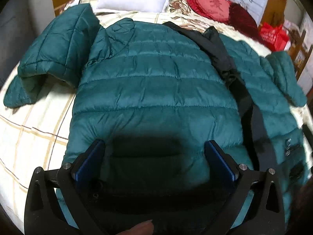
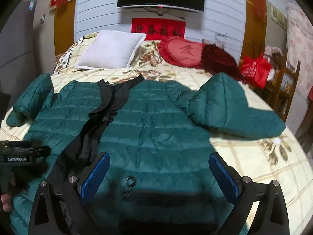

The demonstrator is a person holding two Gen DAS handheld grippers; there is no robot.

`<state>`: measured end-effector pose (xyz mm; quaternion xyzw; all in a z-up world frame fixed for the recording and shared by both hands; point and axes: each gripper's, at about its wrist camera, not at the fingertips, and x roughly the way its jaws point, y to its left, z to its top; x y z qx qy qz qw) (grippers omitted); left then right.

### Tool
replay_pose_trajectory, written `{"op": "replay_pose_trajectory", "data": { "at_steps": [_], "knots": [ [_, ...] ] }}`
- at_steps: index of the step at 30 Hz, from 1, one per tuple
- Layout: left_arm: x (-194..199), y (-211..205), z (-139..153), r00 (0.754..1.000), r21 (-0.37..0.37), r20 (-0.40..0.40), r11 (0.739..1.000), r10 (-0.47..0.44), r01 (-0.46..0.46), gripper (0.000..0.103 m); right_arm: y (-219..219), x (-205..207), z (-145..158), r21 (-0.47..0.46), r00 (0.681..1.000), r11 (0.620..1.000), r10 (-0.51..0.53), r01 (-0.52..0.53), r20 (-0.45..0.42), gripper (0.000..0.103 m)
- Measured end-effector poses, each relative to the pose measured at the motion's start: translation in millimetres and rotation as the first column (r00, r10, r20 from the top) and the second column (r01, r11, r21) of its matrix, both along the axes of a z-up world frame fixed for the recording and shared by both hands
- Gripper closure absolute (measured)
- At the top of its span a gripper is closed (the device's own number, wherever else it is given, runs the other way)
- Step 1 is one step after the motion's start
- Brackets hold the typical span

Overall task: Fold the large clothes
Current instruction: 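Lower both tools toward the jacket body near its sleeves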

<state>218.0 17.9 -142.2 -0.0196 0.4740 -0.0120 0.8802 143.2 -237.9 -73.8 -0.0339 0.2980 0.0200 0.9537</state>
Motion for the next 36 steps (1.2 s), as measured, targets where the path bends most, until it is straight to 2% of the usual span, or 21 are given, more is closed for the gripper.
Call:
{"op": "replay_pose_trajectory", "data": {
  "at_steps": [3, 9, 16, 24, 27, 31, 34, 36],
  "knots": [
    [-0.7, 0.5, -2.7, 1.000, 0.000, 0.008, 1.000, 0.005, -0.005, 0.000, 1.1, -7.7, 4.1, -0.021, 0.997, 1.000, 0.011, -0.009, 0.083, 0.003],
    [0.4, 3.5, -4.2, 1.000, -0.005, 0.015, 1.000, 0.004, -0.004, 0.000, 21.2, -4.0, -11.5, -0.189, 0.999, 0.982, 0.006, 0.000, 0.036, 0.003],
    [-0.7, 6.9, -4.6, 1.000, -0.001, 0.019, 1.000, -0.016, 0.016, 0.000, 4.7, -2.3, -22.9, -0.143, 0.997, 0.990, -0.026, 0.016, -0.069, 0.003],
    [-6.3, 14.9, -4.5, 0.999, 0.007, 0.018, 1.000, -0.030, 0.030, 0.000, 4.5, -21.4, -27.3, -0.153, 0.992, 0.988, 0.005, -0.024, -0.123, 0.003],
    [-3.1, 16.2, -4.7, 1.000, 0.010, 0.016, 1.000, -0.027, 0.027, 0.000, 3.0, -25.9, -14.1, -0.156, 0.998, 0.987, -0.044, 0.037, -0.043, 0.003],
    [-4.2, 11.8, -5.5, 1.000, 0.024, 0.014, 0.999, -0.024, 0.024, 0.000, 19.7, -43.1, 19.0, -0.200, 0.987, 0.976, -0.054, 0.085, 0.153, 0.003],
    [-5.9, 10.7, -5.7, 1.000, 0.030, 0.014, 0.999, -0.021, 0.021, 0.000, 38.9, -51.8, 35.4, -0.162, 0.968, 0.986, 0.002, 0.039, 0.250, 0.003],
    [-5.7, 9.7, -6.0, 1.000, 0.029, 0.016, 0.999, -0.022, 0.021, 0.000, 47.4, -49.8, 37.9, -0.091, 0.964, 0.996, 0.017, 0.008, 0.264, 0.003]
  ]
}}
